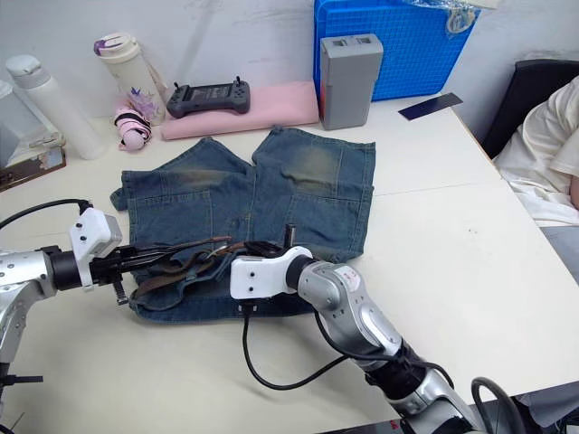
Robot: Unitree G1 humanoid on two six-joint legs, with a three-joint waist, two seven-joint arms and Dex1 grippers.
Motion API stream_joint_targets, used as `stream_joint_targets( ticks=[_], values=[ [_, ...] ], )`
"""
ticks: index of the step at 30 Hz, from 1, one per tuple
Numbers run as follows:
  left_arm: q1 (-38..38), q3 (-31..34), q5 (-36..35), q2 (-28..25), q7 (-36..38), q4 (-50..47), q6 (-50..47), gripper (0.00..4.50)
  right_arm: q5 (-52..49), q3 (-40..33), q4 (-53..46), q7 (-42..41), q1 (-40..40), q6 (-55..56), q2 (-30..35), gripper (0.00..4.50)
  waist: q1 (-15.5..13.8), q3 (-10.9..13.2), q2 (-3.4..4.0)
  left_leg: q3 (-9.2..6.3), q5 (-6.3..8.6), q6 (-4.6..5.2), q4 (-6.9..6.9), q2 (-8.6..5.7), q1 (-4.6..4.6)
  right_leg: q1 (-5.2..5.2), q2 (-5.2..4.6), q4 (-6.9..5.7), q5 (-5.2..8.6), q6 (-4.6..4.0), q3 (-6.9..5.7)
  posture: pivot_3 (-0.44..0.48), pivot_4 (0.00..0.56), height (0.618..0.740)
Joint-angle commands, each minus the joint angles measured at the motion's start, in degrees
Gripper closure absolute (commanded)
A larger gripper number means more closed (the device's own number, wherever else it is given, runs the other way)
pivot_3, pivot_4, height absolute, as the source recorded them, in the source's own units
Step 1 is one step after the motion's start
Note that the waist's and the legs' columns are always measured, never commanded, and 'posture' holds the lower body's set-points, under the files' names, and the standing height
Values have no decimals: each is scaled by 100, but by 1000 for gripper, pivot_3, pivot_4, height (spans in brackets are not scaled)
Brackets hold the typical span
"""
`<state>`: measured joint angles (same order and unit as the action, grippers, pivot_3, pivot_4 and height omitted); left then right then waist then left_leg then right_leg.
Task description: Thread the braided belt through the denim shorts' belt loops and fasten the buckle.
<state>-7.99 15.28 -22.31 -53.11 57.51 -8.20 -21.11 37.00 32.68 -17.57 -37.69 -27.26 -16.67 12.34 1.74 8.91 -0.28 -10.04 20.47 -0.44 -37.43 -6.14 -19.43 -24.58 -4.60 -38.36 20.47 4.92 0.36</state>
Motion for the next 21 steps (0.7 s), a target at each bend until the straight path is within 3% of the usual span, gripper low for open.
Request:
stream_joint_targets(
  ticks=[1, 21],
  values=[
    [-37, 204, -17, -151, 30, 8, 13, 4500, 34, -49, -95, 116, -78, 11, -79, 4319, 1, 0, 0, 1, 0, 1, 0, 0, 0, 0, 0, 0, 0, 0, 1, 0, 150, 727],
    [-59, 302, 79, -598, 543, 352, 397, 4500, -2, -45, 15, 188, -56, -102, -201, 4319, 12, -1, -2, 5, 4, -2, -6, 3, 0, -5, 4, -10, 0, -1, 4, 0, 150, 727]
  ],
)
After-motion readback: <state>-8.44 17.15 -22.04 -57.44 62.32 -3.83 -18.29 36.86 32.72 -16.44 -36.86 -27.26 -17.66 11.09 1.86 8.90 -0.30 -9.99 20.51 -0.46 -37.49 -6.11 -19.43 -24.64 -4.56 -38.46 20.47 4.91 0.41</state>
